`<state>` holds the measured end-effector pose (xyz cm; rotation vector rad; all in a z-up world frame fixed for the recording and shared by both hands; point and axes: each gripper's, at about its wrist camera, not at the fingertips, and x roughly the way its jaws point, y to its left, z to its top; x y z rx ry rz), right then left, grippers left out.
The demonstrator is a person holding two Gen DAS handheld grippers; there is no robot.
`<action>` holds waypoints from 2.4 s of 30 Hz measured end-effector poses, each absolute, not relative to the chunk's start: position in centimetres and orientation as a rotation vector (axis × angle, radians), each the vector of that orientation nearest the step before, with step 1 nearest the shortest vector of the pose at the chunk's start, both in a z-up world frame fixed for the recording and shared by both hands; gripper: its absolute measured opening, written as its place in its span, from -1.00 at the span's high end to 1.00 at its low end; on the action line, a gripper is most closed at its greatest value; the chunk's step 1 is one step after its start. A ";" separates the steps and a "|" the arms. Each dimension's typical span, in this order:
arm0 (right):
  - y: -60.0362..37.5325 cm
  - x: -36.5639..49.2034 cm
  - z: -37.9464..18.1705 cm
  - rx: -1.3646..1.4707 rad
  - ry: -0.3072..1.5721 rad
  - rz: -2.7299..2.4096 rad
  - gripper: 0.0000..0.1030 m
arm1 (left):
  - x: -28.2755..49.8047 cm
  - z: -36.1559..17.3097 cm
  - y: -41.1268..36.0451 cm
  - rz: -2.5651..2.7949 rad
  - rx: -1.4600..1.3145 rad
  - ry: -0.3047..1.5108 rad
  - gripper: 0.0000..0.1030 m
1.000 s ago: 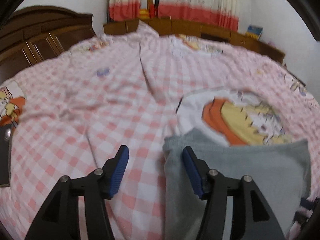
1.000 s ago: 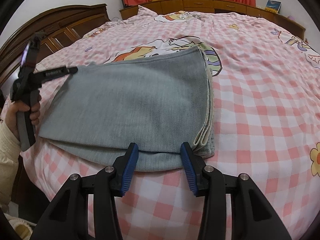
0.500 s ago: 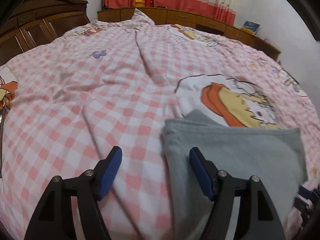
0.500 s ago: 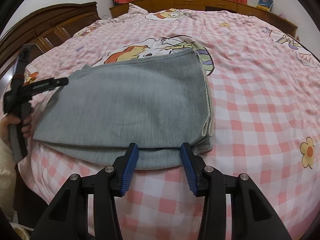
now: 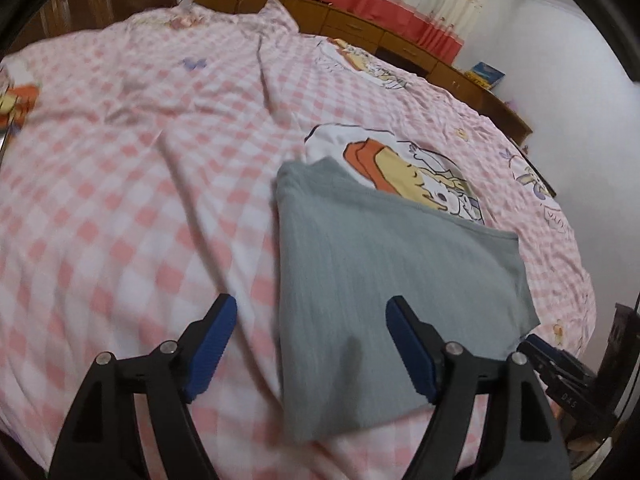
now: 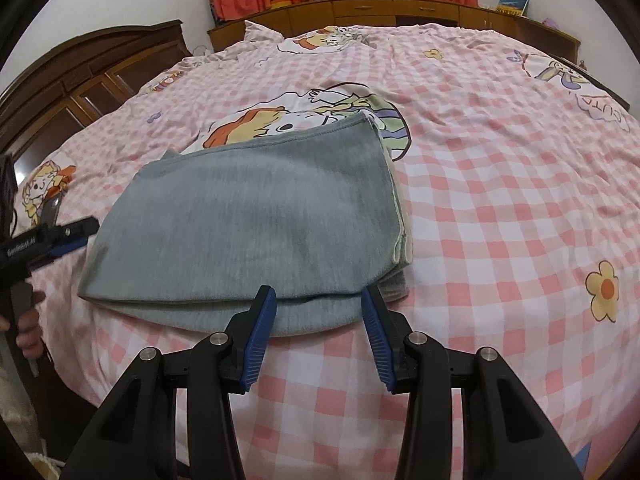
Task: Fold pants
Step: 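Release the stack and smooth the folded sweatpants with both open tools, then grasp the grey stack's edge with the left tool and fold it over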
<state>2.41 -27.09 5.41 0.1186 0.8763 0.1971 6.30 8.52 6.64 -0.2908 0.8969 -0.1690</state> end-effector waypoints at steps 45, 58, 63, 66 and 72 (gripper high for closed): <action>-25.6 3.4 3.1 0.195 0.881 0.348 0.12 | 4.0 5.1 7.4 -0.261 -0.435 0.892 -0.05; -25.8 3.1 3.2 0.213 0.885 0.348 0.12 | 4.1 4.6 5.1 -0.182 -0.298 0.876 0.55; -26.9 2.8 3.3 0.285 0.882 0.360 0.12 | 3.1 7.5 5.0 -0.223 -0.302 0.805 0.61; -27.2 2.5 3.5 0.291 0.879 0.364 0.12 | 2.9 9.5 4.1 -0.263 -0.267 0.769 0.62; -28.0 1.7 4.2 0.305 0.857 0.365 0.12 | 2.6 13.7 0.6 -0.349 -0.114 0.696 0.62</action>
